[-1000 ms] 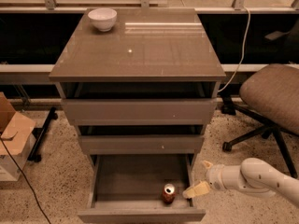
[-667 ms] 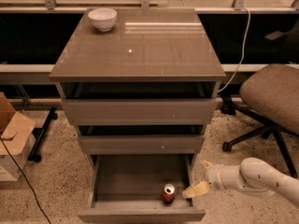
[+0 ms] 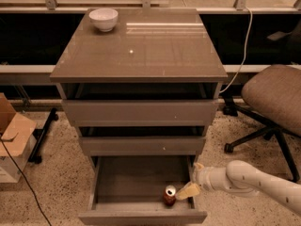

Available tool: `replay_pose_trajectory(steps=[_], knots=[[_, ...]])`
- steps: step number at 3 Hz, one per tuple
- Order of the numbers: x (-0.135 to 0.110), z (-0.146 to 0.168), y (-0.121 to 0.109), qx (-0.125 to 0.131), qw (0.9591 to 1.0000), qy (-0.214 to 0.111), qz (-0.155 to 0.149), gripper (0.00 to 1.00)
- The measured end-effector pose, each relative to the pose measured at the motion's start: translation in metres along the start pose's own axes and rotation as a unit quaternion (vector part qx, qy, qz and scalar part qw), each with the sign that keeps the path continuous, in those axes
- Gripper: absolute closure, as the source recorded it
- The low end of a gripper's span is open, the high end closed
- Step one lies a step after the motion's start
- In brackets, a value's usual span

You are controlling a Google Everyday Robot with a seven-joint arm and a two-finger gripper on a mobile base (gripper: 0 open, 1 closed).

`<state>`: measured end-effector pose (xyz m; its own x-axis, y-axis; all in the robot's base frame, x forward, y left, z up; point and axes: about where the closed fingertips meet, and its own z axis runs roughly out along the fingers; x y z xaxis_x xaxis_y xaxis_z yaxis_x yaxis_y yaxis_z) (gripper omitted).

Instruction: Pick coke can from bottom drawer and place on counter

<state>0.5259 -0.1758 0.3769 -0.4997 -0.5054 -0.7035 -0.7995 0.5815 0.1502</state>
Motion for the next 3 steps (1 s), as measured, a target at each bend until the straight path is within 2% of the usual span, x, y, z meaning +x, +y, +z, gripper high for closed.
replay_pose_trajectory(steps=[1,3], knots=[[0.013,0.033,-0.007,0.0,0.9999,0.007,-0.009,0.0],[0.038,0.091,-0.009,-0.027,0.9995,0.018,-0.007,0.0]])
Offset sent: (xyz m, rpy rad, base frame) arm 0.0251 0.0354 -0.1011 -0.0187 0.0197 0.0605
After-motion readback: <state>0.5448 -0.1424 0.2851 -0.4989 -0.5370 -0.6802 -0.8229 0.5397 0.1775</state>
